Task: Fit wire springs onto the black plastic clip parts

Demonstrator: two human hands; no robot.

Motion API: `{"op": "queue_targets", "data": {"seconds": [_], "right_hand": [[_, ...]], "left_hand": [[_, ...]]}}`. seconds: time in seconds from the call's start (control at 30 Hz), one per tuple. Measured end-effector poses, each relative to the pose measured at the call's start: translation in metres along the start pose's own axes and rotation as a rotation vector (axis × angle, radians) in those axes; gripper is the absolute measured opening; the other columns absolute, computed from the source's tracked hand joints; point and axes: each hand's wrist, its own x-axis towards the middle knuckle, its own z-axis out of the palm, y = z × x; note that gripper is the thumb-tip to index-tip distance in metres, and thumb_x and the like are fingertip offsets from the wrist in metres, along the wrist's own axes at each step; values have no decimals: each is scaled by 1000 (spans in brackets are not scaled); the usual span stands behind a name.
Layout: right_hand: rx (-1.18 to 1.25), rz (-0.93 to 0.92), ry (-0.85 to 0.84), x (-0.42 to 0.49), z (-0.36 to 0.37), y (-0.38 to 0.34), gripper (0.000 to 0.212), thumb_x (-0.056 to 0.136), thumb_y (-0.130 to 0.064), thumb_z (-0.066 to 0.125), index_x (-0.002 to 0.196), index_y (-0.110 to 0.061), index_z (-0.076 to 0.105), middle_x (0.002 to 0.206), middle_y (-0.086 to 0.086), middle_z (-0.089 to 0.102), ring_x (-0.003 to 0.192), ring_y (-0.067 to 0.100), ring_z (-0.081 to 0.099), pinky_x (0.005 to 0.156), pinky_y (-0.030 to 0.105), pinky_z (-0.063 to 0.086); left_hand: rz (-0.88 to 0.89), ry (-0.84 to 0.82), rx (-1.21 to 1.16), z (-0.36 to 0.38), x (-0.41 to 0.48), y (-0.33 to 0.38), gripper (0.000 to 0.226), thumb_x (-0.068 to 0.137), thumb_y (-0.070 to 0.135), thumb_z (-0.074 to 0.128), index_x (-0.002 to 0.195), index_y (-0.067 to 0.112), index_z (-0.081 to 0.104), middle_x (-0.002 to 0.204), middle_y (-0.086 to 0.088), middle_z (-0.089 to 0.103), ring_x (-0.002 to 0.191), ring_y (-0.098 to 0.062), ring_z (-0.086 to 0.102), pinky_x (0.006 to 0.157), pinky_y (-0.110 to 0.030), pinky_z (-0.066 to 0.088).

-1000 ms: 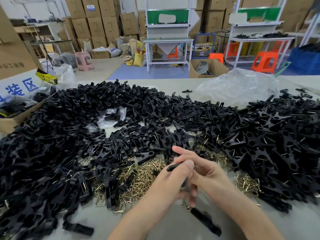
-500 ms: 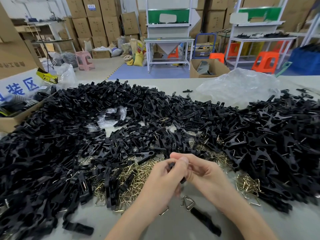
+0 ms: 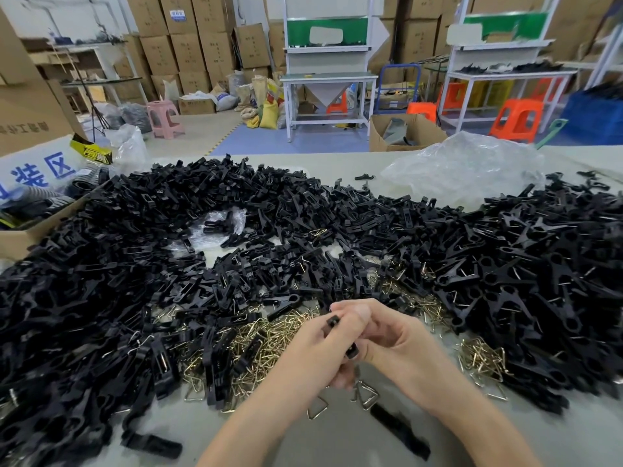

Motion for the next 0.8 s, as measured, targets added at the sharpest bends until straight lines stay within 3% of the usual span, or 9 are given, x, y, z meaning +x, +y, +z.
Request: {"op": "queue_targets", "data": {"seconds": [0.07, 0.13, 0.2, 0.3, 0.4, 0.47, 0.53, 0.63, 0.8], "right_hand": [[-130, -51, 70, 1, -1, 0, 33, 84, -23, 79, 116, -23, 68, 102, 10, 76, 84, 22, 75, 73, 33, 60], [-155, -97, 263, 5, -9, -3, 28, 78, -34, 84, 102, -30, 71, 112, -2, 75, 96, 12, 73, 81, 25, 55], [8, -157, 491, 6, -25, -10, 24, 78, -48, 78, 96, -34, 72, 117, -1, 74, 95, 14, 72, 78, 26, 58], [394, -135, 703, 4, -54, -18, 38, 79, -49, 65, 110, -27, 63, 121, 9, 73, 96, 21, 75, 71, 26, 61], [440, 5, 672, 4, -55, -11, 59, 78, -48, 63, 126, -14, 58, 114, 11, 76, 90, 18, 76, 66, 24, 61], [345, 60, 590, 6, -44, -4, 53, 80, -43, 64, 126, -16, 63, 110, 11, 77, 87, 18, 75, 65, 24, 61], [203, 78, 521, 8, -33, 0, 42, 84, -36, 64, 124, -22, 68, 106, 8, 77, 84, 17, 73, 64, 22, 59], [-52, 77, 479, 9, -23, 8, 28, 92, -26, 64, 119, -32, 70, 101, 0, 77, 80, 12, 70, 60, 20, 55], [-377, 65, 445, 8, -19, 20, 29, 100, -28, 60, 112, -54, 67, 101, -16, 73, 86, 8, 69, 72, 23, 53]], "left_hand": [[3, -40, -65, 1, 0, -1, 63, 81, 82, 51, 78, 22, 69, 52, 5, 51, 48, -18, 51, 62, -38, 48], [-20, -69, -179, -1, 0, -2, 80, 81, 83, 51, 116, 13, 65, 62, 3, 54, 51, -17, 52, 58, -33, 48], [18, -27, -184, -3, -2, -2, 65, 84, 82, 47, 128, 36, 61, 68, 1, 58, 56, -17, 55, 62, -32, 49], [183, 247, 28, -8, -4, 0, 38, 92, 71, 44, 117, 49, 62, 69, 5, 61, 58, -12, 57, 59, -30, 50], [219, 577, 458, -22, 0, -6, 30, 97, 55, 41, 115, 41, 61, 70, 16, 61, 59, 2, 50, 53, -21, 40], [139, 642, 827, -35, 2, -11, 36, 98, 45, 38, 126, 33, 58, 97, 22, 62, 84, 5, 50, 79, -19, 41], [108, 603, 992, -43, 5, -16, 45, 100, 44, 36, 138, 26, 53, 125, 13, 59, 113, -3, 48, 100, -24, 36], [130, 454, 1100, -40, 12, -20, 56, 101, 56, 29, 148, 30, 43, 148, 11, 47, 138, -9, 38, 115, -30, 26], [105, 357, 1300, -33, 23, -26, 56, 97, 60, 27, 145, 37, 45, 149, 13, 48, 137, -12, 44, 116, -34, 25]]}}
